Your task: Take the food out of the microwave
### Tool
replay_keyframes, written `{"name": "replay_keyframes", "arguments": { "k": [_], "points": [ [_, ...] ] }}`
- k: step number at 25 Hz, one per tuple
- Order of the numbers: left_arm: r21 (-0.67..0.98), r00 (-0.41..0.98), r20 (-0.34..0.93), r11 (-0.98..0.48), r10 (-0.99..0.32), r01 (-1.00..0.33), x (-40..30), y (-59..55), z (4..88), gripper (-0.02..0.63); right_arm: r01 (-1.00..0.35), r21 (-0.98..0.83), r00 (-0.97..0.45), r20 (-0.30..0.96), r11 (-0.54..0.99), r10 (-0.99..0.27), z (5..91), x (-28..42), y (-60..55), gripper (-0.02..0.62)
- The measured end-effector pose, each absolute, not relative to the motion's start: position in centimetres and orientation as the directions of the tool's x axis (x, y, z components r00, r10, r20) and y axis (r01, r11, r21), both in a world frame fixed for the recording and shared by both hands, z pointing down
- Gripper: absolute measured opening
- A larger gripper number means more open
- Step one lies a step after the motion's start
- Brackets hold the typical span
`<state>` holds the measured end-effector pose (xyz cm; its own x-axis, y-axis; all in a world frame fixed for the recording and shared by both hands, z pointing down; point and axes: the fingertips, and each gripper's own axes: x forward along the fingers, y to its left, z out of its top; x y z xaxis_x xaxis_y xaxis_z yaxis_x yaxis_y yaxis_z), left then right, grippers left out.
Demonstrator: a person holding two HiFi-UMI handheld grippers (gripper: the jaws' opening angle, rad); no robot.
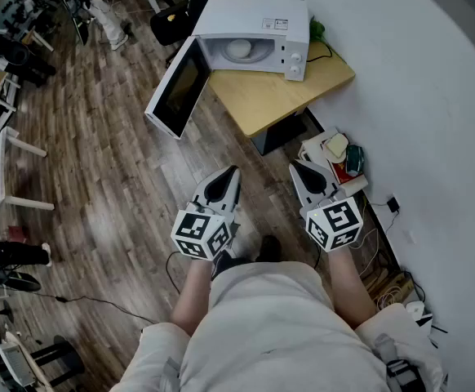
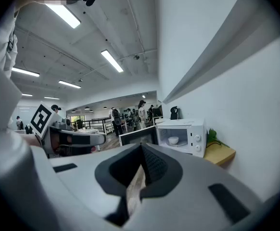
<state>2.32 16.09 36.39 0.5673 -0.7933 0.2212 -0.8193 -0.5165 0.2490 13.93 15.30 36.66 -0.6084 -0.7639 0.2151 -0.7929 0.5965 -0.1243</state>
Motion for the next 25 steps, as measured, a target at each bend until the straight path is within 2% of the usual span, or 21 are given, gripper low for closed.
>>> {"name": "replay_keyframes", "arguments": {
  "k": [18,21,22,25],
  "points": [
    [0.197,0.525,0.24,-0.488,-0.817,-0.85,2.0,17.6,36.6,0.012,-0.763,-0.107,-0.644,0.212,0.637,-0.735,37.1,12.8,16.3,0.0],
    [0.186,0.53,0.234,-0.498,-0.815,-0.847,2.0,17.7,36.5,0.014,-0.762,-0.11,-0.645,0.221,0.639,-0.731,37.4,12.6,16.4,0.031],
    [0.182,0.535,0.232,-0.504,-0.812,-0.844,2.0,17.7,36.5,0.02,-0.763,-0.112,-0.644,0.223,0.637,-0.732,37.4,12.5,16.4,0.045],
    [0.162,0.55,0.243,-0.526,-0.799,-0.835,2.0,17.5,36.8,0.115,-0.766,-0.126,-0.641,0.222,0.63,-0.735,37.7,12.3,16.0,0.096]
  ]
}}
